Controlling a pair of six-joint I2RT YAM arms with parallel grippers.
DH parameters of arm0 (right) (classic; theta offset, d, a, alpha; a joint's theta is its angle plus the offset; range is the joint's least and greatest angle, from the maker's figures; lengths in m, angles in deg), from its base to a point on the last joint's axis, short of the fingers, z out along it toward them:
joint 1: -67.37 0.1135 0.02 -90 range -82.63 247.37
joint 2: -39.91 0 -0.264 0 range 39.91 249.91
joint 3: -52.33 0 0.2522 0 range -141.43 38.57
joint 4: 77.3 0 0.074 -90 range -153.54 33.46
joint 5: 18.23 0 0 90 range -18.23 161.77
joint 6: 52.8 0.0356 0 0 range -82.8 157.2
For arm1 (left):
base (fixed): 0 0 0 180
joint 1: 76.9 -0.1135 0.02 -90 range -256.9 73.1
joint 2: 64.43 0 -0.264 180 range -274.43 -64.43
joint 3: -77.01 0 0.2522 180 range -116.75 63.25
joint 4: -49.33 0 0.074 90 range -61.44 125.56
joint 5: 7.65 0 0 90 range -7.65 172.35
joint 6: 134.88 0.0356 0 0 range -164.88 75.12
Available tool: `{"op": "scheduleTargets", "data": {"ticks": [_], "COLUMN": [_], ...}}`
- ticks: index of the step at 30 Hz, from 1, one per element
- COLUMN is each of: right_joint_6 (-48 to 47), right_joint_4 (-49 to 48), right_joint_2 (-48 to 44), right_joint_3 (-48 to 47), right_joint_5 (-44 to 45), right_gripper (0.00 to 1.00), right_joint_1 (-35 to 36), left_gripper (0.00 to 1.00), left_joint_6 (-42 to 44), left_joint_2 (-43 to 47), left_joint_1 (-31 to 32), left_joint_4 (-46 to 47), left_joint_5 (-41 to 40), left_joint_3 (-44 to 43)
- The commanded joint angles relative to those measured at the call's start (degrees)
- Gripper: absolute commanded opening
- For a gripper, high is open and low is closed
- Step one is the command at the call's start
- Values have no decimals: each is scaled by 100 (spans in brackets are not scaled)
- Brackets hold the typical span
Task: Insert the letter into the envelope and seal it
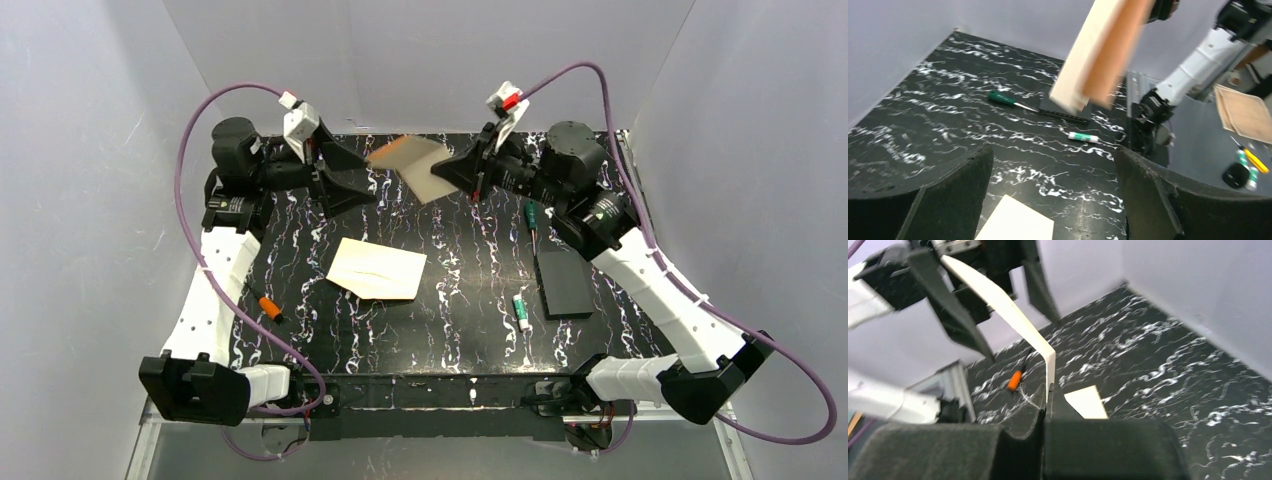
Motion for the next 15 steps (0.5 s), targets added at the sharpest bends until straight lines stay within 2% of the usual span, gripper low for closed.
{"op": "scheduleTargets", "data": {"ticks": [1,3,5,6,7,10,15], "right_joint_6": [605,1329,2219,2905,3166,3579,4050], "right_joint_4": [-1323,-2248,-3202,-4043,-4353,-4737,-4995], "right_joint_2": [-245,-277,-229,-136,-84,75,365], "right_joint_3": [247,521,788,990,1043,1048,798], "right_joint_5": [1572,1686,1688,1720,1762,1862,1819], "right_gripper": [1,1,1,1,1,1,1], "right_joint_1": [-4,-4,-4,-4,-4,-4,-4], "left_gripper": [92,98,98,97,96,94,96], "left_joint_6": [-660,-1369,-2346,-3242,-3655,-4893,-5926], "left_joint_2": [340,271,48,-251,-366,-501,-301], "left_joint_1": [-186,-178,-164,-171,-153,-86,0], "left_joint_4": [385,585,723,750,816,1678,2870], "left_joint_5": [-826,-983,-1098,-1104,-1018,-754,-1301], "left_joint_3": [117,33,-242,-580,-708,-830,-567]}}
